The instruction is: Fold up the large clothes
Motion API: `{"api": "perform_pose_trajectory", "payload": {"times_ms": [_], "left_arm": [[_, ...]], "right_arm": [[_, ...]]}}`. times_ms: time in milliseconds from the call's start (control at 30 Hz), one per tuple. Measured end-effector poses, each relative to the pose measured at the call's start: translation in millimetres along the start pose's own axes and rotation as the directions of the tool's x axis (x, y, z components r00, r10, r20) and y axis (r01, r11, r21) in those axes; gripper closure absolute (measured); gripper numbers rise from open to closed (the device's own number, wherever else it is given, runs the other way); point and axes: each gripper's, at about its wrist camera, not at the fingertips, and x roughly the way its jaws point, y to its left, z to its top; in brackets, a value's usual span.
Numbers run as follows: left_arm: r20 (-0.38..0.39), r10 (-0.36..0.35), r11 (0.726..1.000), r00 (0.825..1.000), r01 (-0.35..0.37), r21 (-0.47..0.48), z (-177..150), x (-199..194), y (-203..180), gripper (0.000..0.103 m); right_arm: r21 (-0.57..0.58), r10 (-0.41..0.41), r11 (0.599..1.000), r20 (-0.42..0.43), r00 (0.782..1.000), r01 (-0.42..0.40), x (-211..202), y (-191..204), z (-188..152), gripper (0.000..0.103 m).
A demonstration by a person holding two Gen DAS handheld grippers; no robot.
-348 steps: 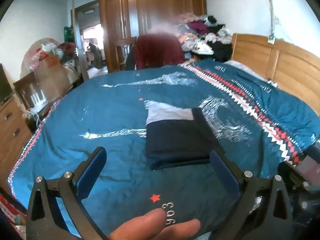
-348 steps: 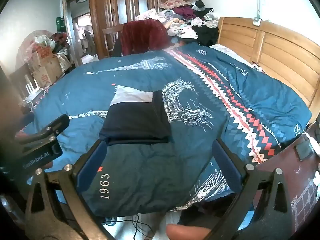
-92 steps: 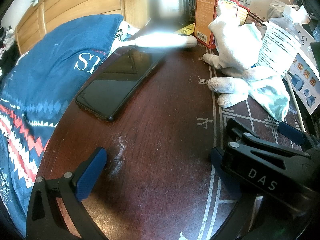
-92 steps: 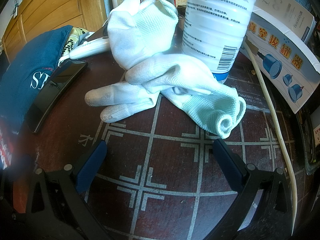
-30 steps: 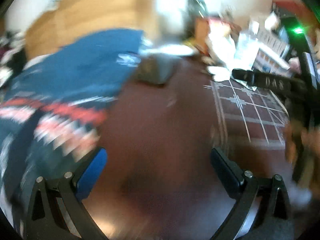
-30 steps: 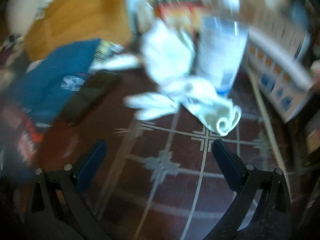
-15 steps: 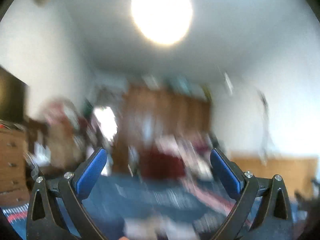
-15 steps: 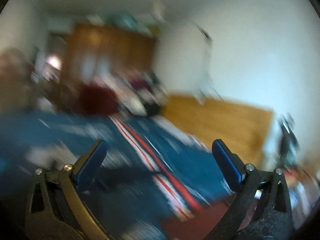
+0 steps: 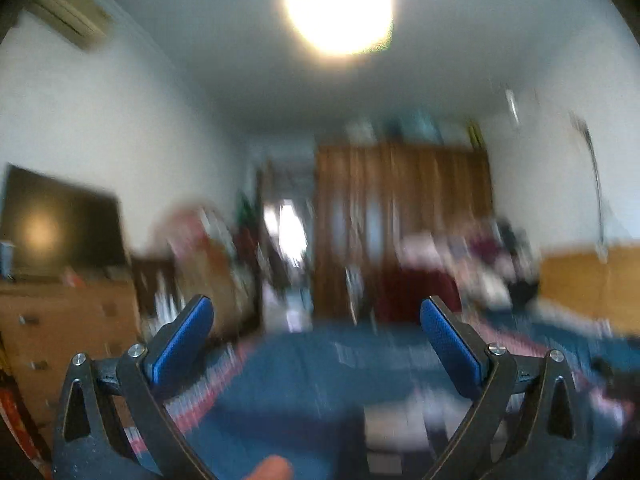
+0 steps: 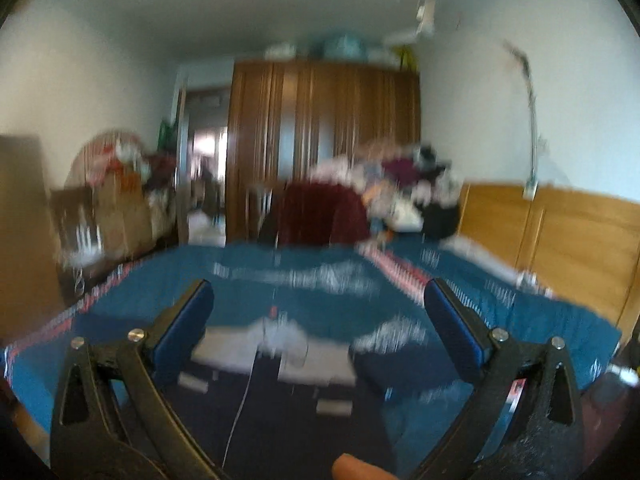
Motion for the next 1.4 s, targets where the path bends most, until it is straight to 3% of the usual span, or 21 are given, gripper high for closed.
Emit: {"api": "perform_pose_trajectory", "payload": {"times_ms": [67, 133, 200, 300, 433, 533, 600, 700, 733, 767, 833, 900, 1000, 1033, 1133, 1200, 1267, 1300, 1333, 1367, 1400], "left_arm": [[-0.148, -0.057, 0.998, 0.987, 0.061, 0.018, -40, 31, -24, 0.0], [-0.24, -0.084, 0.995, 0.967, 0.094, 0.031, -60, 59, -48, 0.0], [-0.285, -0.117, 0.99, 0.951, 0.136, 0.046, -76, 74, -67, 0.004], [-0.29, -0.151, 0.985, 0.945, 0.17, 0.042, -81, 85, -85, 0.006], [-0.3, -0.12, 0.99, 0.946, 0.136, 0.032, -90, 117, -84, 0.0], [-0.374, -0.08, 0.994, 0.924, 0.1, 0.035, -124, 153, -54, 0.0], [-0.436, -0.029, 0.999, 0.899, 0.042, 0.02, -150, 182, -27, 0.0], [-0.533, 0.132, 0.991, 0.836, -0.128, 0.045, -200, 227, 37, 0.0], [-0.573, 0.163, 0.984, 0.803, -0.176, 0.033, -215, 239, 60, 0.0], [-0.621, 0.199, 0.969, 0.758, -0.245, 0.011, -235, 255, 96, 0.0], [-0.66, 0.243, 0.942, 0.711, -0.335, -0.013, -259, 272, 147, 0.001], [-0.712, 0.262, 0.909, 0.652, -0.414, -0.044, -286, 296, 199, 0.004], [-0.754, 0.246, 0.876, 0.609, -0.472, -0.096, -311, 325, 249, 0.011], [-0.767, 0.229, 0.876, 0.6, -0.471, -0.107, -318, 338, 258, 0.012], [-0.779, 0.106, 0.864, 0.618, -0.446, -0.236, -335, 368, 276, 0.017], [-0.784, 0.033, 0.84, 0.62, -0.442, -0.315, -348, 390, 285, 0.021], [-0.798, -0.012, 0.818, 0.602, -0.454, -0.354, -361, 411, 292, 0.025], [-0.807, -0.024, 0.805, 0.59, -0.467, -0.366, -372, 422, 295, 0.032], [-0.814, -0.014, 0.797, 0.581, -0.485, -0.36, -378, 430, 298, 0.039], [-0.816, -0.001, 0.794, 0.579, -0.495, -0.352, -381, 436, 299, 0.04], [-0.808, 0.005, 0.788, 0.589, -0.499, -0.359, -383, 442, 301, 0.04]], "right_arm": [[-0.016, 0.003, 1.0, -0.08, 0.997, -0.004, 8, 11, -20, 0.0], [-0.028, -0.002, 1.0, -0.129, 0.992, -0.002, 13, 22, -22, 0.0], [-0.038, -0.019, 0.999, -0.152, 0.988, 0.013, 9, 30, -22, 0.0], [-0.059, -0.054, 0.997, -0.155, 0.986, 0.045, 11, 32, -20, 0.001], [-0.073, -0.087, 0.994, -0.149, 0.985, 0.077, 23, 32, -17, 0.0], [-0.088, -0.061, 0.995, -0.201, 0.978, 0.044, 50, 42, -26, 0.0], [-0.111, 0.008, 0.993, -0.297, 0.955, -0.043, 80, 53, -40, 0.0], [-0.116, 0.069, 0.983, -0.474, 0.878, -0.14, 127, 66, -79, 0.0], [-0.126, 0.065, 0.981, -0.511, 0.857, -0.149, 139, 70, -96, 0.0], [-0.146, 0.052, 0.977, -0.549, 0.834, -0.157, 152, 73, -114, 0.0], [-0.183, 0.009, 0.971, -0.615, 0.789, -0.154, 179, 75, -150, 0.0], [-0.198, -0.024, 0.969, -0.664, 0.748, -0.145, 200, 72, -174, 0.0], [-0.218, -0.063, 0.968, -0.697, 0.715, -0.127, 222, 67, -193, 0.0], [-0.208, -0.059, 0.969, -0.719, 0.693, -0.134, 231, 66, -201, 0.0], [-0.155, -0.025, 0.977, -0.765, 0.644, -0.146, 241, 65, -217, 0.0], [-0.109, 0.009, 0.984, -0.766, 0.642, -0.143, 238, 59, -219, 0.0], [-0.062, 0.044, 0.988, -0.757, 0.652, -0.139, 232, 53, -221, 0.0], [-0.049, 0.056, 0.989, -0.751, 0.658, -0.14, 229, 51, -222, 0.0], [-0.042, 0.065, 0.989, -0.745, 0.664, -0.144, 225, 51, -222, 0.0], [-0.04, 0.07, 0.988, -0.741, 0.668, -0.148, 221, 50, -222, 0.0], [-0.039, 0.073, 0.988, -0.742, 0.667, -0.151, 219, 51, -222, 0.0]]}}
